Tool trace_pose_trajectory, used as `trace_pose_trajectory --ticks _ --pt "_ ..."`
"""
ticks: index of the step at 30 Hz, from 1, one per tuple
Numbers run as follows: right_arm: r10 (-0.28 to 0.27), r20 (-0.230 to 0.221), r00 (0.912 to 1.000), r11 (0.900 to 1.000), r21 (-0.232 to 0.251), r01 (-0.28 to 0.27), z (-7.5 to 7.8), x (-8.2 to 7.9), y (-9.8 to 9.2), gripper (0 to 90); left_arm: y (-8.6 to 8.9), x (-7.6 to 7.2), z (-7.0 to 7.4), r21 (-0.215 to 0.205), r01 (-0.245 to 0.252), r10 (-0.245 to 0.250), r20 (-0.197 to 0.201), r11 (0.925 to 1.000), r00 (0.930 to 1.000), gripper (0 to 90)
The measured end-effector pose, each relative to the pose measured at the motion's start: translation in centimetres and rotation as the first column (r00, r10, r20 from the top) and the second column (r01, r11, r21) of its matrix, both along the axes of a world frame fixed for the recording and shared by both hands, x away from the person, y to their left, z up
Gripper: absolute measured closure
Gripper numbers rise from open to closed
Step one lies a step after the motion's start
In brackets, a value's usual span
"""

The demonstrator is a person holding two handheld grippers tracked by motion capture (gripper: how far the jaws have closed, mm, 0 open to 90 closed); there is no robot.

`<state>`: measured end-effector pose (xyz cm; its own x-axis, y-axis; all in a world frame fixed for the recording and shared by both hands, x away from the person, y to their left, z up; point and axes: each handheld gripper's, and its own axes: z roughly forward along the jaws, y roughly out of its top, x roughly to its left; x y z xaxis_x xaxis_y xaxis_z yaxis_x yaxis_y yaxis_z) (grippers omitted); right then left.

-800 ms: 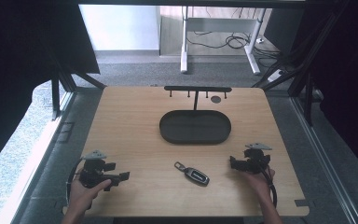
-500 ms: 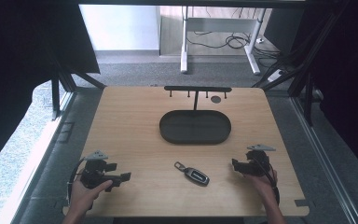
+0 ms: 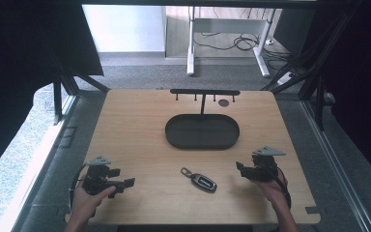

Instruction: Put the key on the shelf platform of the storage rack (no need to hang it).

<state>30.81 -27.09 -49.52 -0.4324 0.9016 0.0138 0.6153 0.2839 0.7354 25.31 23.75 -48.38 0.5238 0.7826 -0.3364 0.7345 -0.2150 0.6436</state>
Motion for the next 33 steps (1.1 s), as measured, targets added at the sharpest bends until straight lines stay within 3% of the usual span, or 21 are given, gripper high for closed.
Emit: trace_pose_trajectory --ticks 4,14,16,27,29,30,32,33 --pt "0.052 -0.001 0.9986 0.998 -0.036 -0.052 1.1 0.1 1.0 30.1 0.0 0.0 0.0 0.000 -0.001 0.001 0.001 1.0000 1.0000 20.3" --pt "0.158 -0.033 0.9869 0.986 -0.052 -0.159 4.1 0.1 3.0 33.6 0.0 -0.1 0.1 -0.003 0.003 -0.003 0.003 1.0000 1.0000 20.3" --pt "0.193 -0.066 0.9789 0.979 -0.059 -0.197 4.6 0.1 3.8 34.9 -0.1 0.0 0.1 -0.002 0.004 -0.004 0.002 1.0000 1.0000 20.3" --pt "0.276 -0.123 0.9533 0.956 -0.071 -0.286 5.9 0.4 6.3 35.3 -0.1 -0.1 0.1 -0.003 0.008 -0.008 0.000 1.0000 1.0000 20.3" --pt "0.299 -0.142 0.9437 0.946 -0.088 -0.313 6.0 0.5 7.1 35.6 -0.1 0.0 0.1 -0.001 0.010 -0.010 -0.001 1.0000 0.9999 20.3" --pt "0.299 -0.142 0.9437 0.946 -0.088 -0.313 6.0 0.5 7.1 35.6 -0.1 0.0 0.1 -0.001 0.010 -0.010 -0.001 1.0000 0.9999 20.3" --pt "0.321 -0.167 0.9321 0.935 -0.102 -0.341 6.0 0.6 7.9 35.6 -0.1 -0.1 0.1 -0.001 0.011 -0.011 -0.001 0.9999 0.9999 20.3" --pt "0.321 -0.167 0.9321 0.935 -0.102 -0.341 6.0 0.6 7.9 35.6 -0.1 -0.1 0.1 -0.001 0.011 -0.011 -0.001 0.9999 0.9999 20.3"
